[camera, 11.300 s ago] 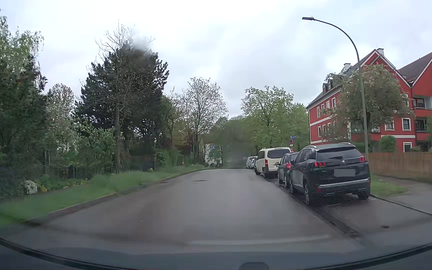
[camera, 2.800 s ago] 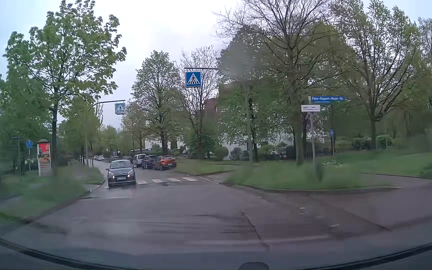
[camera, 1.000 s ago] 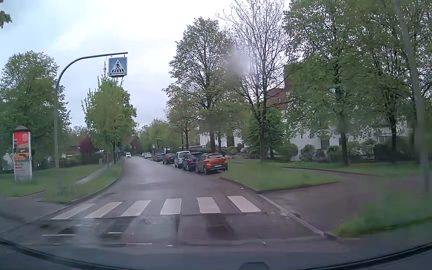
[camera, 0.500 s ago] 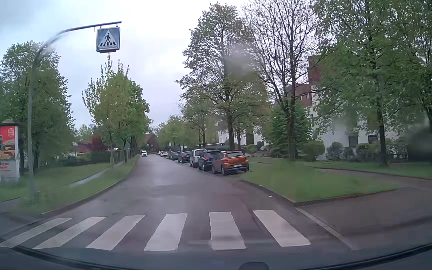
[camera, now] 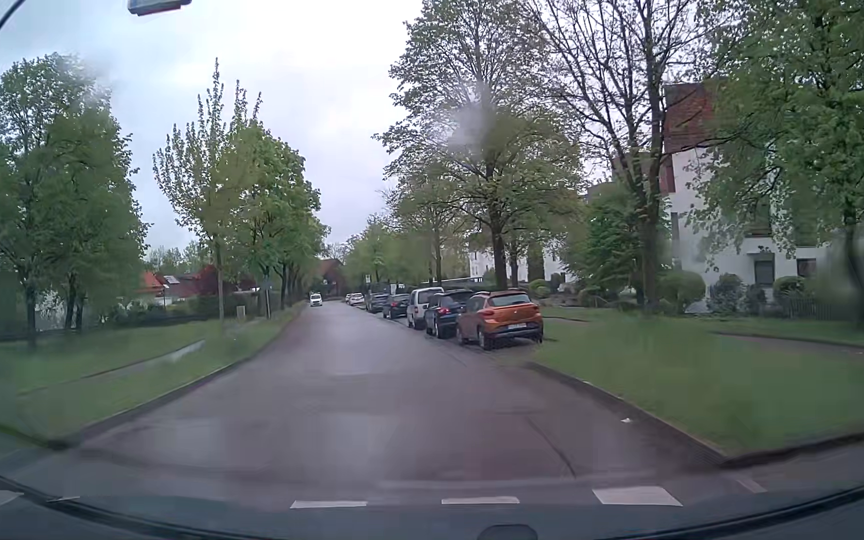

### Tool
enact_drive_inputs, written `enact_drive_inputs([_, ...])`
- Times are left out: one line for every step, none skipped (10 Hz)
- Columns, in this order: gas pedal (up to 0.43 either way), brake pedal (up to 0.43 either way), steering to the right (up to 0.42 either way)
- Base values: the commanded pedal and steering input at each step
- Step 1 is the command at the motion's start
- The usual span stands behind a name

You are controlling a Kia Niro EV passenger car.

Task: Follow the waypoints while adhering to traffic rules and regulations

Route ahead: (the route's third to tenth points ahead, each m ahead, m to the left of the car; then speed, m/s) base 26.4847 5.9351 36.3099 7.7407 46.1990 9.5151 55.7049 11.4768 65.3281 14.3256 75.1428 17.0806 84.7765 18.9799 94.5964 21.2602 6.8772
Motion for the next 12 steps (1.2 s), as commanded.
enact_drive_inputs([0.13, 0.0, -0.064])
enact_drive_inputs([0.13, 0.0, -0.063])
enact_drive_inputs([0.13, 0.0, -0.063])
enact_drive_inputs([0.13, 0.0, -0.06])
enact_drive_inputs([0.13, 0.0, -0.056])
enact_drive_inputs([0.13, 0.0, -0.054])
enact_drive_inputs([0.13, 0.0, -0.051])
enact_drive_inputs([0.13, 0.0, -0.05])
enact_drive_inputs([0.13, 0.0, -0.049])
enact_drive_inputs([0.13, 0.0, -0.048])
enact_drive_inputs([0.118, 0.0, -0.046])
enact_drive_inputs([0.118, 0.0, -0.042])
